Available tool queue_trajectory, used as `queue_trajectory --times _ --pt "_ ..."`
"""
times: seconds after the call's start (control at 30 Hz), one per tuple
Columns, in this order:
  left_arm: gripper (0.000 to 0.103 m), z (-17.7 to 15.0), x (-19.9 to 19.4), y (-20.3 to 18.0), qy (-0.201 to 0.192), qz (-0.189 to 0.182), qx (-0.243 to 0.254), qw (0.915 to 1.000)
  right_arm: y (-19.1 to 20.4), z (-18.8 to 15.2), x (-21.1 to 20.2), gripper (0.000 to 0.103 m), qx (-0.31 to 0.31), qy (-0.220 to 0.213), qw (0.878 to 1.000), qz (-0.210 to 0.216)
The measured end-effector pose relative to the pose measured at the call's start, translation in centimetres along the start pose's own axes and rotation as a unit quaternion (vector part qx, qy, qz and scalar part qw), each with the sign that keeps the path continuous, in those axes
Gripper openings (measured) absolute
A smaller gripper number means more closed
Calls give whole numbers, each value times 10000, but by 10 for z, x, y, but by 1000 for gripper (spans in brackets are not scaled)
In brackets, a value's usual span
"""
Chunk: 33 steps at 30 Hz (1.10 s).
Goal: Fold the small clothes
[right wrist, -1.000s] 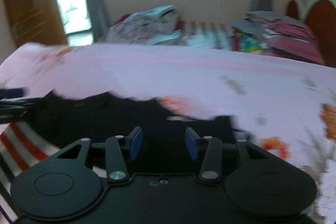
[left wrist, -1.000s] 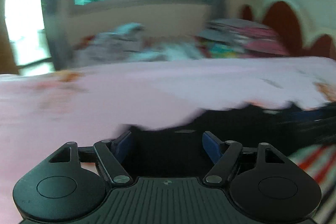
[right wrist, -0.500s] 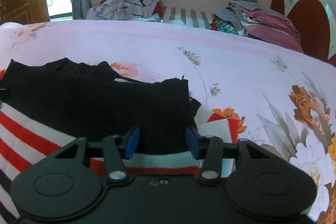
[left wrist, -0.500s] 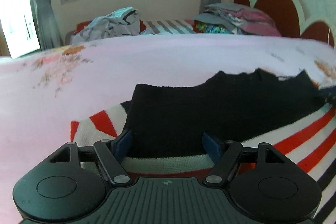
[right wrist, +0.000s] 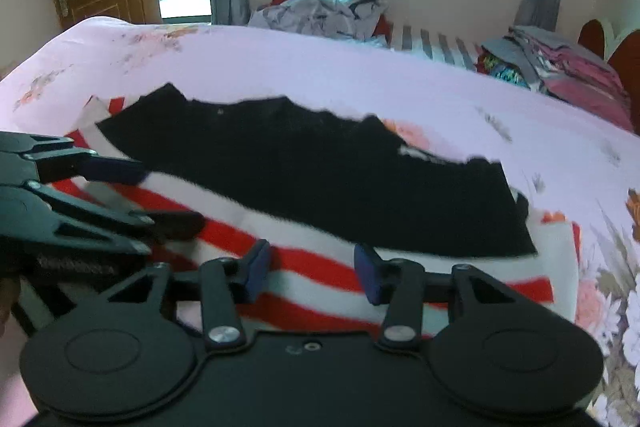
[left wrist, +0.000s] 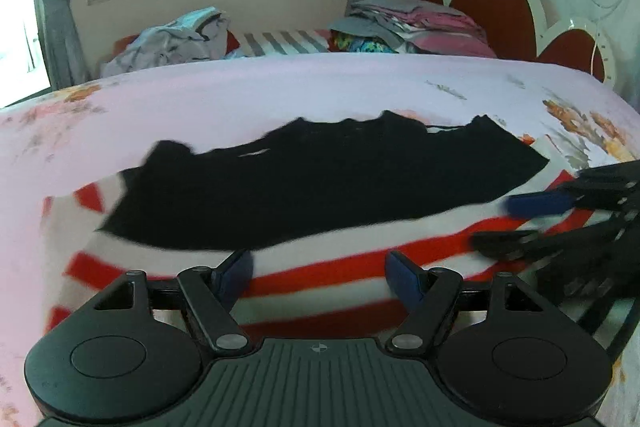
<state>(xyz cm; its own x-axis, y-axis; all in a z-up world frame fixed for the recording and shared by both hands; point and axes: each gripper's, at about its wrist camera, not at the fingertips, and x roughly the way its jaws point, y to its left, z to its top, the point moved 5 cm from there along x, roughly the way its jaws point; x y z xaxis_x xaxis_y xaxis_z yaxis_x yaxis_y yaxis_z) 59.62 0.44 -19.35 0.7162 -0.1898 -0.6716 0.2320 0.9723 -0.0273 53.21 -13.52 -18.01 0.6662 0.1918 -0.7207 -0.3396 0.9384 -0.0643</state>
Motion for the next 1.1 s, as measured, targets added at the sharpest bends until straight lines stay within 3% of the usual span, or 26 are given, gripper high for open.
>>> queue_trajectory --times 0.1,0.17,0.23,0.3,0.33,0.43,0.53,0.57,0.6,0.73,0.8,0.97,1.03,1.1 --pt "78 -16 -12 40 22 356 -122 9993 -46 -19 -16 51 301 38 9984 -468" --pt "78 -28 -24 66 -82 315 -450 9985 -77 -36 -23 50 647 143 9957 -650" --pt "78 -30 -27 68 -71 449 -365 9983 -87 -41 -29 50 666 153 9957 -620" --pt "78 -25 -30 59 -22 608 -446 9972 -78 -33 -32 46 590 206 9950 -780" --pt "78 -23 -33 50 -50 500 -546 9972 -69 -28 -36 41 555 116 9952 -792" --pt "78 -21 -39 14 -132 181 -490 9985 -29 -21 -46 41 394 -137 9982 -430" --pt "78 -30 -33 -17 4 89 -288 9995 7 -27 -39 42 242 19 9997 -23" --pt "78 -33 -32 -24 24 137 -174 9998 15 -30 -34 49 149 88 9998 -44" --pt "78 -36 -31 -29 53 209 -63 9997 21 -35 -31 49 17 97 9997 -213" --pt "78 -45 -41 -34 97 312 33 9995 20 -47 -37 50 152 243 9989 -379" --pt "78 -47 -45 -34 110 344 68 9993 27 -50 -44 50 -93 246 9985 -482" --pt "78 -53 -56 -23 98 536 13 9985 20 -59 -52 46 -38 287 9986 -435" --pt "78 -60 -63 -6 98 667 -93 9977 3 -68 -62 46 79 281 9971 -703" --pt "78 -70 -72 15 94 839 -159 9963 -32 -82 -76 46 398 276 9906 -1278"
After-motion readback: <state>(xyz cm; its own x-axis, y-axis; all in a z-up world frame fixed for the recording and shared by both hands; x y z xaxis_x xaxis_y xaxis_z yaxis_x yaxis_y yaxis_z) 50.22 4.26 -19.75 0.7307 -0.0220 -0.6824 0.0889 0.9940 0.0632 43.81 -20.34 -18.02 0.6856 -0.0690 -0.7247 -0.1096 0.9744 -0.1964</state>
